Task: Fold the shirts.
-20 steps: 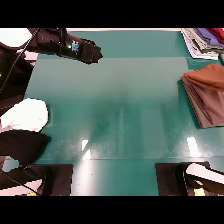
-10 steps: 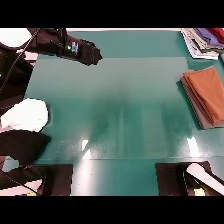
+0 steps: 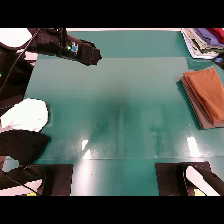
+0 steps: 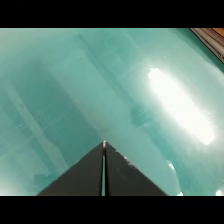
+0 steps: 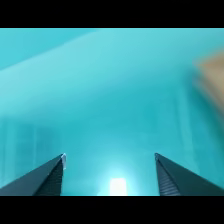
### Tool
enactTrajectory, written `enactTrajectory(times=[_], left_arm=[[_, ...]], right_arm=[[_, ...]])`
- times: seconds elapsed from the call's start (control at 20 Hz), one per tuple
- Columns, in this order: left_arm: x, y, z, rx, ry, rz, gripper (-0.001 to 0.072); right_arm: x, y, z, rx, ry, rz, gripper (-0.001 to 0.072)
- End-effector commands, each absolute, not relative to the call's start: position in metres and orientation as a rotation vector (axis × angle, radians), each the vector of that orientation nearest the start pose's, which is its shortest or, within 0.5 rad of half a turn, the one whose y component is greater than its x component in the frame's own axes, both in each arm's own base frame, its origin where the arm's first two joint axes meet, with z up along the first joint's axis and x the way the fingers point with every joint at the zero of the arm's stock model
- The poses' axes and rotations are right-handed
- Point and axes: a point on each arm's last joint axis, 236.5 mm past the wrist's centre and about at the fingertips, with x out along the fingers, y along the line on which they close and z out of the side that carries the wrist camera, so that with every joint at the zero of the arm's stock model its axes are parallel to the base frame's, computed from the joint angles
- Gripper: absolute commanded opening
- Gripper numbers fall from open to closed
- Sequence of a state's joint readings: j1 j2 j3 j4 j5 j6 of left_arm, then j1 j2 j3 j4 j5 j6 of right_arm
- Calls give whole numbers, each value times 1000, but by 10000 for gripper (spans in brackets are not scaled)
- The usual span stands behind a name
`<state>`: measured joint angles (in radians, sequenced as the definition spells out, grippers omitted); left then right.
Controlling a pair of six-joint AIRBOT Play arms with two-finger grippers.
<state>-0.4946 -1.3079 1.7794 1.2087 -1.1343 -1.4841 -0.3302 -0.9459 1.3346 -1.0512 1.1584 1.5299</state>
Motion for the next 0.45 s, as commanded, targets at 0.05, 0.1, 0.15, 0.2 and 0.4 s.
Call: enactTrajectory(times=[0.05, 0.1, 0.15, 0.2, 0.4], left_arm=[[380, -291, 267, -10, 679, -767, 27], [380, -291, 267, -10, 679, -767, 27], [380, -291, 267, -10, 679, -767, 27], [380, -291, 267, -10, 679, -767, 27], [380, -291, 267, -11, 679, -768, 27]], right_arm=[[377, 77, 256, 317, 646, 327, 180], [373, 89, 255, 297, 655, 361, 17], [371, 96, 255, 288, 659, 380, 17], [370, 101, 254, 285, 663, 392, 17], [365, 105, 250, 279, 690, 407, 17]])
